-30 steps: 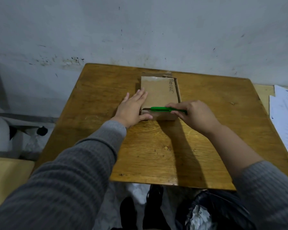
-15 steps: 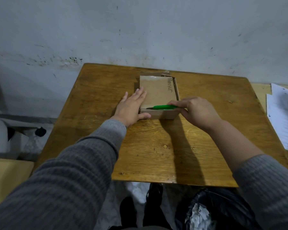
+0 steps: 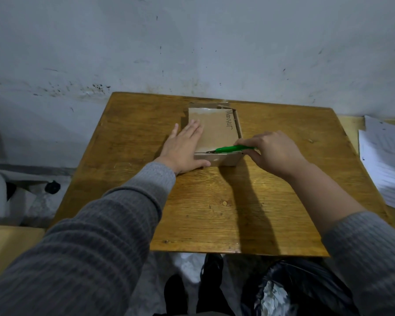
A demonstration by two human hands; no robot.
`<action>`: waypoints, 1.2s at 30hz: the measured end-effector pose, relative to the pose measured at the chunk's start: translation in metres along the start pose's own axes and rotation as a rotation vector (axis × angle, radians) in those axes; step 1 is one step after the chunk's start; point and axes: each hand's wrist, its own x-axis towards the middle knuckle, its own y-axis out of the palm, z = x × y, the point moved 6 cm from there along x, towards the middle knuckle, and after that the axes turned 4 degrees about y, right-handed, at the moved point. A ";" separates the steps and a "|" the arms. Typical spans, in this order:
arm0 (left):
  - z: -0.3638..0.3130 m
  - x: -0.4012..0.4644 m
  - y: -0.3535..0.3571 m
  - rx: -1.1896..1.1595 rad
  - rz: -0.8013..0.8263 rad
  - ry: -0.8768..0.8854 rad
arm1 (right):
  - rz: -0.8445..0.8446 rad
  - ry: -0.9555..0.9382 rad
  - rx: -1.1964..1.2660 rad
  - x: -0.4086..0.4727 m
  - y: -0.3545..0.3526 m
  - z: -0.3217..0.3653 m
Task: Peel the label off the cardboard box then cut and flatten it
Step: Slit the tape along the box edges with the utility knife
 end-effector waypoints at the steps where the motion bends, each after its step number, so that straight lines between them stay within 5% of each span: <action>1: -0.004 0.004 0.000 -0.001 0.014 0.024 | -0.010 -0.013 -0.019 0.001 -0.002 0.003; 15: -0.017 0.016 0.012 0.052 0.069 0.116 | -0.140 0.029 -0.038 -0.013 -0.001 -0.010; 31: -0.043 0.033 0.011 0.030 0.084 0.129 | -0.105 0.176 0.025 -0.025 0.000 -0.047; 36: -0.040 0.032 0.017 0.025 0.093 0.136 | -0.141 0.433 0.263 -0.049 0.000 -0.090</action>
